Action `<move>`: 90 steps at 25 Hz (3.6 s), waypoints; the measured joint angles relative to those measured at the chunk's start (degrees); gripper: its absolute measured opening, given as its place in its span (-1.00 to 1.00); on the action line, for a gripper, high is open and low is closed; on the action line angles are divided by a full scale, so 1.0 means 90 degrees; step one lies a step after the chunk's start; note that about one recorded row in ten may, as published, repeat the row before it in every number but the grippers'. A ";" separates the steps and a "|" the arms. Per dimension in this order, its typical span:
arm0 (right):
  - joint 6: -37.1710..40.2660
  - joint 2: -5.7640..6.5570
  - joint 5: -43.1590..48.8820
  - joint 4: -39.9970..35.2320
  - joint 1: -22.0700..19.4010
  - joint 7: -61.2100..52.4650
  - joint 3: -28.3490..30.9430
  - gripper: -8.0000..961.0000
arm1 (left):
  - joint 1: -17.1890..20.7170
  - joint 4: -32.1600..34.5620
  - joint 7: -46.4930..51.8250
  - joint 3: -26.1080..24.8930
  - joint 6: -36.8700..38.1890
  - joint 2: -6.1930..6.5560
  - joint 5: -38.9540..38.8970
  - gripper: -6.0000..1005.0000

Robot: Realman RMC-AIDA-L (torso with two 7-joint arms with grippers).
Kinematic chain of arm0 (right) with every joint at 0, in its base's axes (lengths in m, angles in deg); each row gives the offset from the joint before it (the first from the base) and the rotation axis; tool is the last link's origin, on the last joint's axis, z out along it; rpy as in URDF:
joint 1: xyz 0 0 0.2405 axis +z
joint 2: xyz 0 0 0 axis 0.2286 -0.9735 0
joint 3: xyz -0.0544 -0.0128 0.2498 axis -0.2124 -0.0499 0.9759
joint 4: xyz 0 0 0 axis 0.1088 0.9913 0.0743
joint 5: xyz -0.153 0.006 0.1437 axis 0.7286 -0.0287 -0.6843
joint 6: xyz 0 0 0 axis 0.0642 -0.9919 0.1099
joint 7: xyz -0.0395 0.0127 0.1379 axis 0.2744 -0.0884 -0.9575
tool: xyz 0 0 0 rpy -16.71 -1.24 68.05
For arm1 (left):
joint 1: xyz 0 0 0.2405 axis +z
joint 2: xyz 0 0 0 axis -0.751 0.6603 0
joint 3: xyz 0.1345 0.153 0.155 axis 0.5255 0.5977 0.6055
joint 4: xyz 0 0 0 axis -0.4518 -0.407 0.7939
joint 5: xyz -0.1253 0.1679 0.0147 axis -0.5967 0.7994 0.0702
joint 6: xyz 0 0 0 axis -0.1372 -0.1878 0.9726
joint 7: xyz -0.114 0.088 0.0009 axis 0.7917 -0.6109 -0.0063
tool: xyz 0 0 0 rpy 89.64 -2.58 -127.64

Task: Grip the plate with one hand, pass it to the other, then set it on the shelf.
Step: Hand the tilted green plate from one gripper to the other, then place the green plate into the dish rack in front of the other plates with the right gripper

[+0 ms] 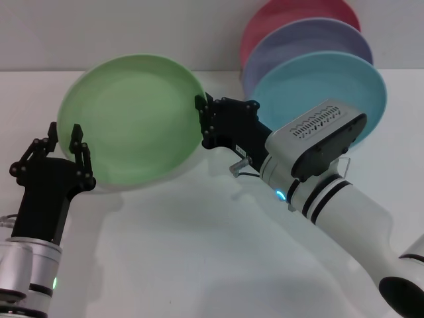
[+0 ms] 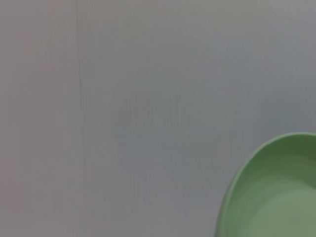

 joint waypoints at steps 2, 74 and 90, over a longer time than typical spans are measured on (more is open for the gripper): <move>0.0000 0.0000 0.0002 -0.0011 0.0002 -0.0003 0.0002 -0.94 | 0.0001 0.0000 0.0000 -0.0005 0.0004 0.0000 0.0000 -0.65; 0.5019 0.1062 0.0746 -0.1453 -0.2448 -0.2954 0.0461 -0.94 | -0.1303 0.2566 0.5978 -0.2029 -0.0802 0.0096 0.1050 0.03; 0.5121 0.0354 0.0811 -0.2429 -0.2040 -0.2793 0.0515 -0.94 | -0.1362 0.2470 0.5994 -0.1972 -0.0833 0.0090 0.1234 0.05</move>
